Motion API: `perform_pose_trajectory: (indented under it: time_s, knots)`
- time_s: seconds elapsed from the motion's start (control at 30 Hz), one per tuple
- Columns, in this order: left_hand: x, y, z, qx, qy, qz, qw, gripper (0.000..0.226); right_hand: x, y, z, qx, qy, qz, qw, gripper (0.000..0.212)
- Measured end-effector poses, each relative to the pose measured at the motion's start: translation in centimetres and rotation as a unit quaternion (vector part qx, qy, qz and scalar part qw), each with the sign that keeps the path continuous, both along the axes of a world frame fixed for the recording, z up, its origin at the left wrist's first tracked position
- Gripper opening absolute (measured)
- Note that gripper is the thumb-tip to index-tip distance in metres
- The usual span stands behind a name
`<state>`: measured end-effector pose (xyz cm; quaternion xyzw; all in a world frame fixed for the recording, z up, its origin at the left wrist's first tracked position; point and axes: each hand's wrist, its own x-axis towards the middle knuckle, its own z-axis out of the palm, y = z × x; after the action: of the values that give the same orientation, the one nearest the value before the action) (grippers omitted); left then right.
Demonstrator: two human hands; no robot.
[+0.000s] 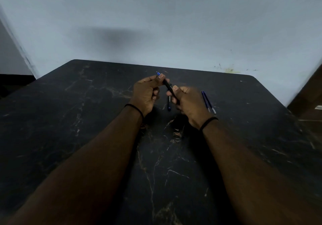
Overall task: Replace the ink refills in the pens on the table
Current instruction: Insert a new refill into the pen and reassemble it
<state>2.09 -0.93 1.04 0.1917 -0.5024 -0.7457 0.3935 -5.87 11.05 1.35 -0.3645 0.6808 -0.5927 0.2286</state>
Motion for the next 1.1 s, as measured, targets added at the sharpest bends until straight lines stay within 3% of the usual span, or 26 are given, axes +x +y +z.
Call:
perform_pose_trajectory:
  time_s: [0.13, 0.23, 0.4, 0.5, 0.67, 0.73, 0.83, 0.93, 1.0, 1.1]
  knots:
    - [-0.1, -0.2, -0.2, 0.003, -0.007, 0.02, 1.0, 0.01, 0.6, 0.6, -0.1, 0.034, 0.217, -0.053, 0.974, 0.017]
    - [-0.1, -0.2, -0.1, 0.005, -0.001, 0.017, 1.0, 0.011, 0.4, 0.6, -0.1, 0.058, 0.279, -0.078, 0.955, 0.019]
    - [0.0, 0.0, 0.2, -0.006, 0.009, 0.006, 1.0, 0.011, 0.3, 0.5, -0.1, 0.001, 0.189, -0.062, 0.98, 0.025]
    - [0.3, 0.3, 0.5, -0.022, 0.004, 0.02, 1.0, 0.009, 0.3, 0.2, -0.4, -0.025, 0.158, -0.069, 0.985, 0.017]
    - [0.5, 0.6, 1.4, -0.096, -0.033, 0.182, 0.978, 0.024, -0.4, -0.3, -1.0, -0.039, 0.159, -0.123, 0.979, 0.012]
    - [1.0, -0.2, 1.5, -0.15, -0.082, 0.31, 0.935, 0.034, -0.7, -0.4, -1.2, -0.032, 0.168, -0.132, 0.976, 0.013]
    - [2.5, -1.8, 1.2, -0.27, -0.288, 0.433, 0.81, 0.04, -0.9, -0.3, -1.5, -0.026, 0.187, -0.139, 0.972, 0.014]
    - [2.9, -2.3, 0.4, -0.346, -0.456, 0.344, 0.744, 0.05, -1.0, -0.2, -1.6, -0.015, 0.207, -0.145, 0.967, 0.015]
    - [2.5, -2.1, 0.1, -0.382, -0.553, 0.29, 0.681, 0.055, -1.1, -0.2, -1.7, -0.008, 0.22, -0.151, 0.964, 0.017]
    - [2.2, -2.0, 0.1, -0.421, -0.601, 0.222, 0.642, 0.035, -1.1, -0.1, -1.6, -0.003, 0.214, -0.153, 0.965, 0.016]
